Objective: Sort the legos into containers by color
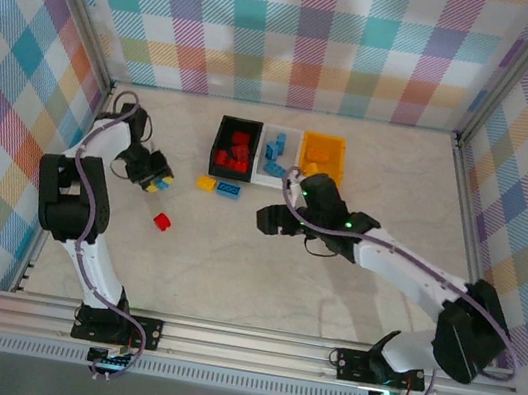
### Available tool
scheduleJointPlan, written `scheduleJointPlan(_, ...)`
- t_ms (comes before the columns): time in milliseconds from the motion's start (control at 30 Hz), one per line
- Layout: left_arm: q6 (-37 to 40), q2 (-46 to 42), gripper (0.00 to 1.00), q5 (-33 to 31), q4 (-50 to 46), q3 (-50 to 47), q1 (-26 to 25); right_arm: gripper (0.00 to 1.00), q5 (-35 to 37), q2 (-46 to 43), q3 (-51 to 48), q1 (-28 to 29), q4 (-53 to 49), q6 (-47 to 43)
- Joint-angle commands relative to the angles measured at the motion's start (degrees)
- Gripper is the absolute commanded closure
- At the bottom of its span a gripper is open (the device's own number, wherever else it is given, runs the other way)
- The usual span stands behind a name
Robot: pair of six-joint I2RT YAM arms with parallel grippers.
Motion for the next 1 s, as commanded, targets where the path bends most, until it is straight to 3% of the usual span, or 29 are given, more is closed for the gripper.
scheduleJointPlan(0, -4.7, -1.4, 0.70, 4.6, -0.8, 8.4, -6.7, 0.22, 2.7, -5.0, -3.1, -2.3, 4.2, -5.0)
scheduleJointPlan(367, -10.3, 24.1, 0.69, 6.4, -4.4, 46.6, -22.5, 0.21, 0.7, -11.3, -6.1, -6.3, 1.6, -4.8)
scheduleJointPlan(467, -11.6, 31.0, 0.69, 6.7, -6.1, 55.9, -24.7, 0.21, 1.0, -12.4, -6.5, -6.5, 0.6, -4.7)
scheduleJointPlan(600, -14.3, 36.8, 0.69, 8.2, -5.5, 61.4, -25.9, 0.21, 1.1, -13.3, -7.0, -6.6, -0.7, -4.8)
scheduleJointPlan(967, -13.6, 34.7, 0.31, 9.3, -4.0, 63.8, -26.6, 0.17, -3.4, -9.2, -5.0, -6.6, -1.4, -7.7)
